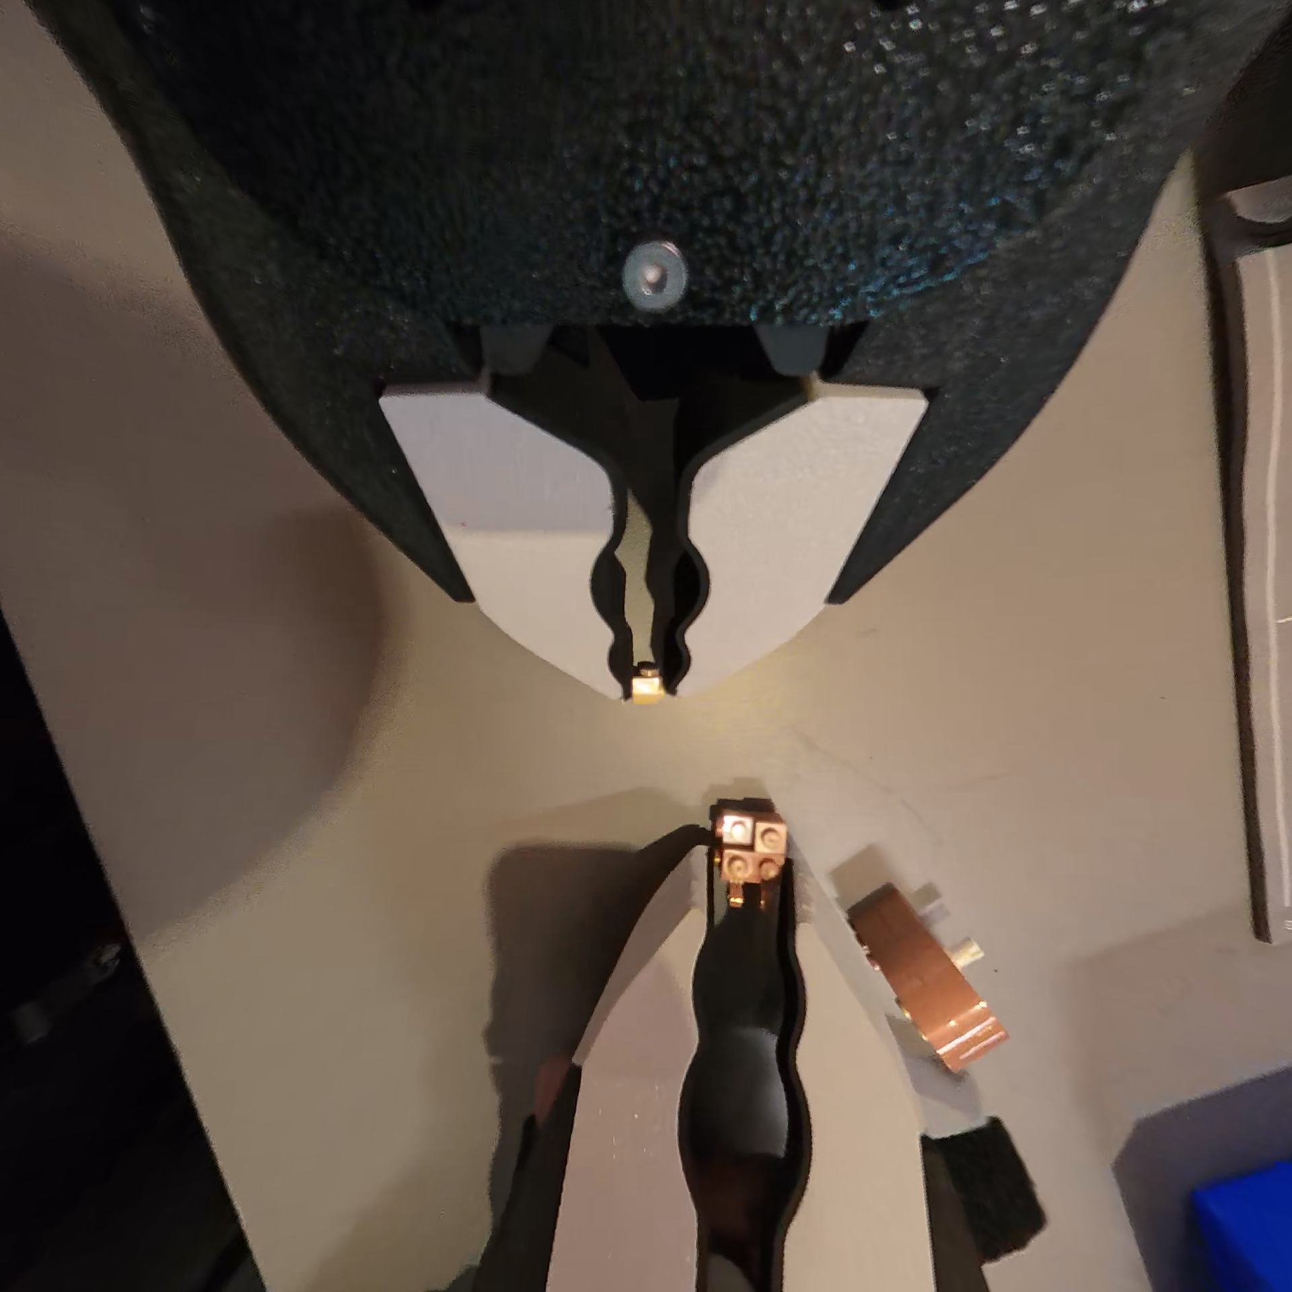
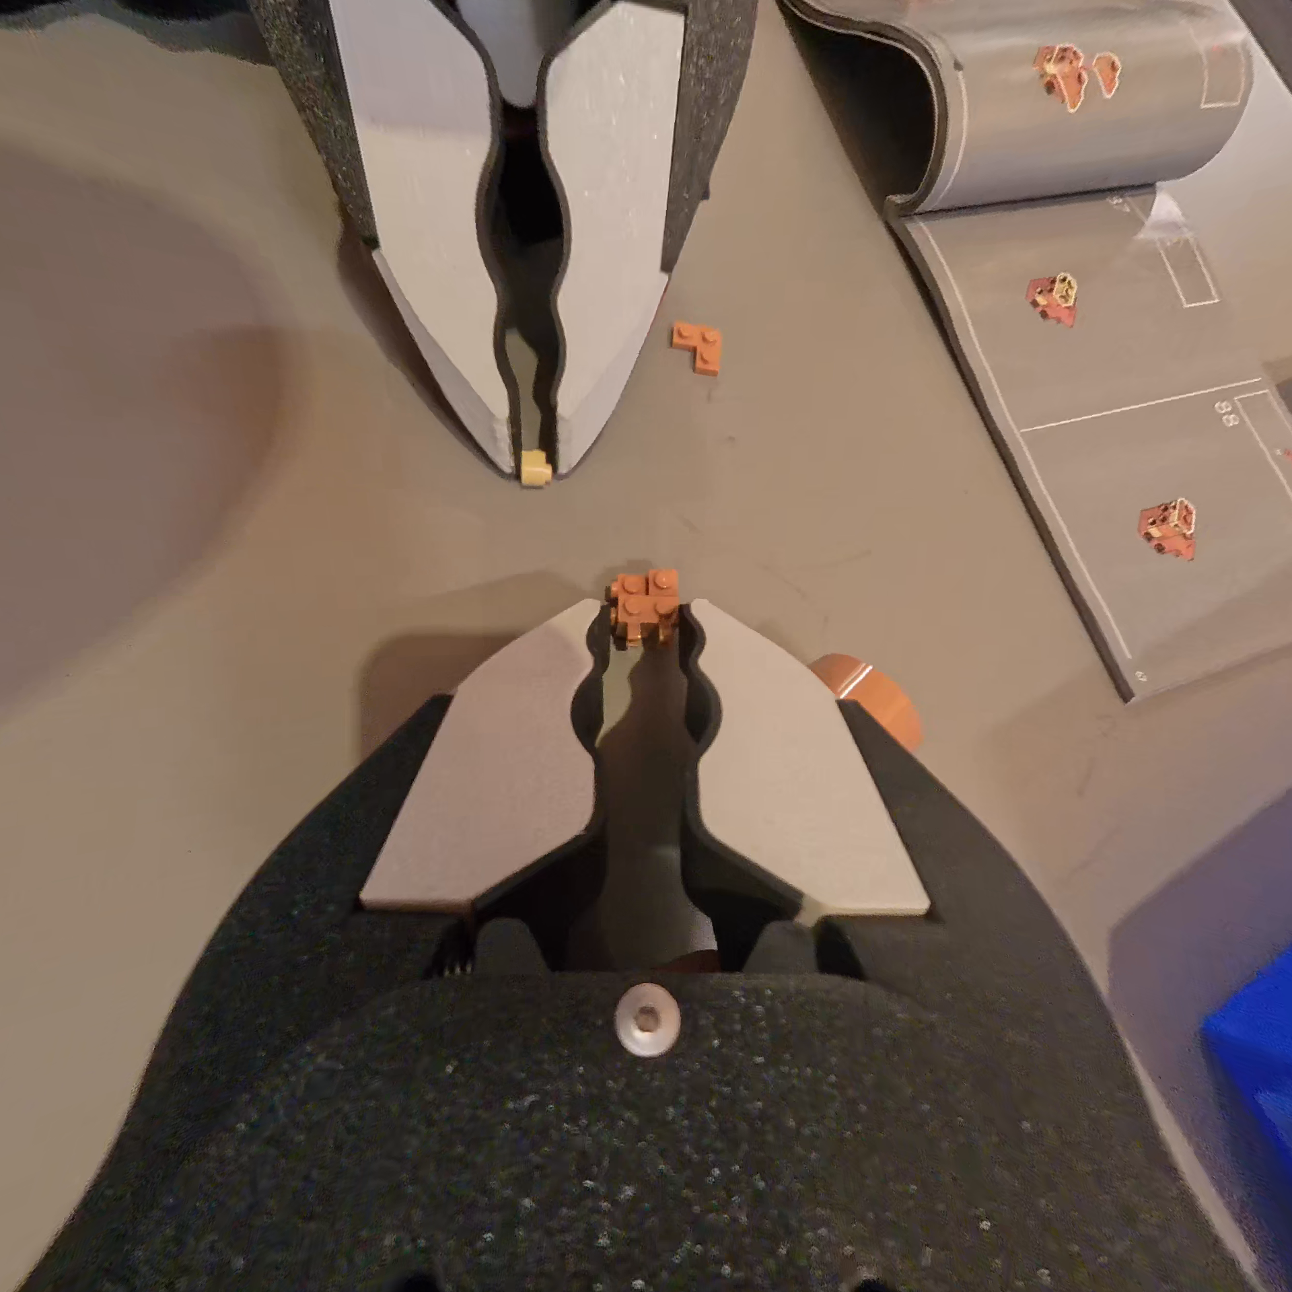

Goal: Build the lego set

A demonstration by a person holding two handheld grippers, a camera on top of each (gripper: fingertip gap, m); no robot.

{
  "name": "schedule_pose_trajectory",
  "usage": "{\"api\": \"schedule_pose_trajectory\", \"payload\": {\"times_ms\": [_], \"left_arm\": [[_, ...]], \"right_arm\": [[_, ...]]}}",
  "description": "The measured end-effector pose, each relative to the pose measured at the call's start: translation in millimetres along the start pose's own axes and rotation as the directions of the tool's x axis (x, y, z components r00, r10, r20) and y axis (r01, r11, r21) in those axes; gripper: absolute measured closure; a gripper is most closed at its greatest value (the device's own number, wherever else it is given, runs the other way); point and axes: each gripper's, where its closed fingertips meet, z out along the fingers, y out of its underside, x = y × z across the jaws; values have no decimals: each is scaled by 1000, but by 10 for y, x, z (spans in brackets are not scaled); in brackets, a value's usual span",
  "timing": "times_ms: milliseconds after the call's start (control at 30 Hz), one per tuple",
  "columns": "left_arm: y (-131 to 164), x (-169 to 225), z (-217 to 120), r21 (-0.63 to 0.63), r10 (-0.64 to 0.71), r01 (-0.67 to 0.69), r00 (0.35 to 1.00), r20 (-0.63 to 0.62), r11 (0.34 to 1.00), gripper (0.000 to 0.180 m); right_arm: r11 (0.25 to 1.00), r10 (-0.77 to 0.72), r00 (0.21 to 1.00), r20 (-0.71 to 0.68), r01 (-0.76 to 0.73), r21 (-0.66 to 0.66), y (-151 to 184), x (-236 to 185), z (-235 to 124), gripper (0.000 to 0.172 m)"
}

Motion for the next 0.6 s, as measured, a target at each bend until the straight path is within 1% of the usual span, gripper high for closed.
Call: {"api": "schedule_pose_trajectory", "payload": {"times_ms": [100,167,300,600], "left_arm": [[-28,41,11,45,-52,52,999,-17,998,173],[-49,18,-10,73,-85,85,996,-4,994,173],[-145,-3,-86,160,-186,190,982,-37,969,173],[-149,-82,-124,191,-300,305,952,-55,933,173]], "right_arm": [[1000,-6,1000,-8,6,1,-3,4,0,153],[1000,-15,1000,-16,15,4,-7,6,0,153],[999,-35,999,-23,35,9,-20,-2,0,153],[998,-64,998,-23,65,21,-30,-30,-11,152]]}}
